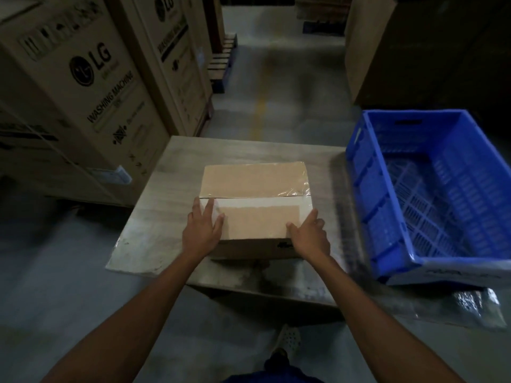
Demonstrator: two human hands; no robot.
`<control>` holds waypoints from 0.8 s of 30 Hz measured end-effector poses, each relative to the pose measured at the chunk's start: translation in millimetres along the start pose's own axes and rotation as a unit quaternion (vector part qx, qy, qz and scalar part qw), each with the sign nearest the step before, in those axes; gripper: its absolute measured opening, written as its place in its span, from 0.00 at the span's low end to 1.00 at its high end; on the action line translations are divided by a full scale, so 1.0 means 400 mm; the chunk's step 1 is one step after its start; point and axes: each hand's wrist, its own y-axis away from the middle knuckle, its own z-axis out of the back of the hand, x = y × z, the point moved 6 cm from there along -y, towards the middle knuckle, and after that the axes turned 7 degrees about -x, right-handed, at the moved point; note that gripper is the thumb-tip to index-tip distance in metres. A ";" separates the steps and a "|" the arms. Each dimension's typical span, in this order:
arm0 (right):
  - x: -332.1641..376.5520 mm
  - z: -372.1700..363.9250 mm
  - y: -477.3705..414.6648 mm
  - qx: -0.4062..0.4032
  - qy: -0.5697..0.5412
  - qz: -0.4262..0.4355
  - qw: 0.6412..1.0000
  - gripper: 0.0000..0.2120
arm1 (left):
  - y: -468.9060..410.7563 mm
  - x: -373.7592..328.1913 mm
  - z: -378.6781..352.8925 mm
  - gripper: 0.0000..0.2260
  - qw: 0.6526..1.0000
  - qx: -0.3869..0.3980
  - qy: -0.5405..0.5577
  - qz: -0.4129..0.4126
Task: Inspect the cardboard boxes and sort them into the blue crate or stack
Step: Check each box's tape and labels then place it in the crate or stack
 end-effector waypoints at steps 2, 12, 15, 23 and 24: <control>0.031 -0.010 -0.025 0.003 0.052 0.020 0.998 0.40 | -0.047 0.009 -0.003 0.27 1.000 -0.003 -0.007 -0.003; 0.191 -0.054 -0.147 -0.016 0.223 0.249 0.942 0.36 | -0.203 0.040 0.000 0.27 1.000 -0.011 0.003 -0.007; 0.232 -0.067 -0.170 -0.020 0.236 0.235 0.943 0.37 | -0.253 0.051 0.006 0.27 1.000 -0.009 0.016 -0.012; 0.367 -0.155 -0.160 -0.071 0.249 0.258 0.931 0.43 | -0.394 0.097 0.022 0.27 0.996 0.025 0.010 -0.088; 0.383 -0.170 -0.156 -0.067 0.244 0.271 0.929 0.43 | -0.400 0.098 0.022 0.28 0.995 0.026 -0.014 -0.098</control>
